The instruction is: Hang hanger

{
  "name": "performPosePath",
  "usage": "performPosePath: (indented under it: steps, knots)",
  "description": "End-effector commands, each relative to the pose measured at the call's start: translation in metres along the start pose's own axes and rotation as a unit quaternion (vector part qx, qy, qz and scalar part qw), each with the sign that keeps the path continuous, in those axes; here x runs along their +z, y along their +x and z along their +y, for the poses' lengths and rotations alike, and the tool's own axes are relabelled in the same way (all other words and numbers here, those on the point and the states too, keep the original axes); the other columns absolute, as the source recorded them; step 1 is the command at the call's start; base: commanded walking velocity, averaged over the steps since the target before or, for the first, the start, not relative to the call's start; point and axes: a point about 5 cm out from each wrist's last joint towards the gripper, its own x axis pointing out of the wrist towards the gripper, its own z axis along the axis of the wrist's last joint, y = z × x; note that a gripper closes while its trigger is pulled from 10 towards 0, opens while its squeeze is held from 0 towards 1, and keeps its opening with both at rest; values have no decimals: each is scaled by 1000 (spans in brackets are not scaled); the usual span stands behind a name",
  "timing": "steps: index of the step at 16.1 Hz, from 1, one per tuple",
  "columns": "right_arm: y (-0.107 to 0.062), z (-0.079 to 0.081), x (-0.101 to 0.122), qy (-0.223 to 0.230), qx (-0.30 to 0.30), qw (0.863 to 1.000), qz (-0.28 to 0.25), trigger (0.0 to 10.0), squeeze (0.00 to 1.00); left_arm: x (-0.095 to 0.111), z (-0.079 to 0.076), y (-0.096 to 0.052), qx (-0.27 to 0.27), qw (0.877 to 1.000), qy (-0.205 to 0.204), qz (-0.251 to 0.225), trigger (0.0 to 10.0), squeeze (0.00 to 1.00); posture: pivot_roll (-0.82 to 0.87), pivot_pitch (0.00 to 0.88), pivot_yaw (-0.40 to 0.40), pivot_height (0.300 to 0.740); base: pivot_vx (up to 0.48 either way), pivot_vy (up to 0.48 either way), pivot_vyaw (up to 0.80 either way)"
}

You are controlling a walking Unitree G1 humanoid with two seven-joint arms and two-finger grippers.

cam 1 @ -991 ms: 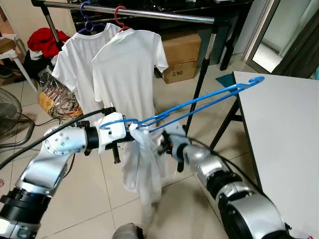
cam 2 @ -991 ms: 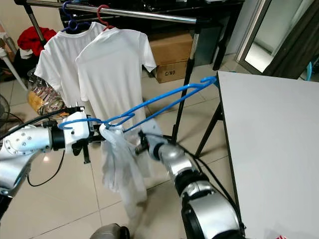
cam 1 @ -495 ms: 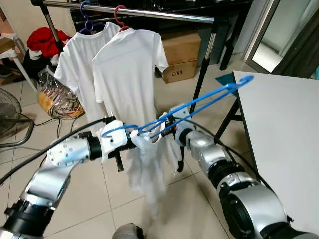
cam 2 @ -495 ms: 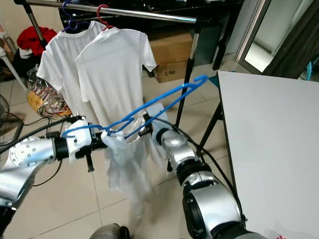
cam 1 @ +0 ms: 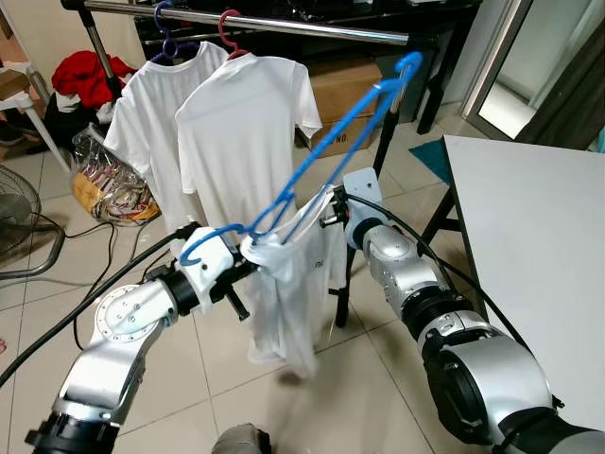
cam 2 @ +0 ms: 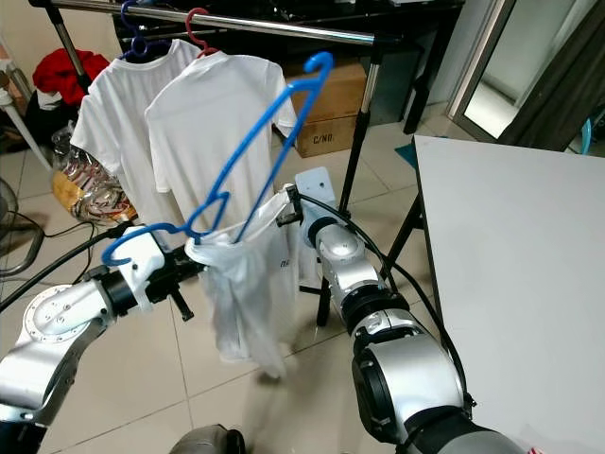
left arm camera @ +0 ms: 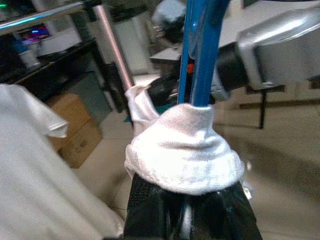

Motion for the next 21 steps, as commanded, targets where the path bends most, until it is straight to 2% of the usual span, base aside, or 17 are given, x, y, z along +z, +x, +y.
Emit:
performPosePath:
  steps: [1,4,8,11,13,15,19,21]
  knots:
    - [1,-6,9,-3,-15,1000,-21,0,0,6,3,-3,21,1000,0,-20,10000,0,134,0,-12,740,0,0,0]
    - [2,-3,21,-24,-11,998,-63,0,0,-4,-2,-11,49,997,-54,-24,10000,0,133,0,-16,740,0,0,0]
    - [1,2,33,-51,-9,992,-111,0,0,-7,-10,-12,64,989,-125,-45,10000,0,133,0,-13,740,0,0,0]
    - [-2,10,54,-79,-1,979,-187,0,0,-20,-14,-12,86,977,-193,-21,10000,0,134,0,-13,740,0,0,0]
    - [-6,13,67,-92,-4,966,-240,0,0,-33,-12,-16,109,970,-218,20,10000,0,136,0,-13,740,0,0,0]
    - [-10,13,74,-101,-9,957,-271,0,0,-41,-12,-19,116,964,-234,48,10000,0,138,0,-16,740,0,0,0]
    - [-15,23,84,-139,7,940,-313,0,0,-48,-19,-18,83,960,-257,77,10000,0,133,0,-13,740,0,0,0]
    - [-16,24,90,-141,7,934,-328,0,0,-50,-25,-17,72,953,-283,82,10000,0,131,0,-11,740,0,0,0]
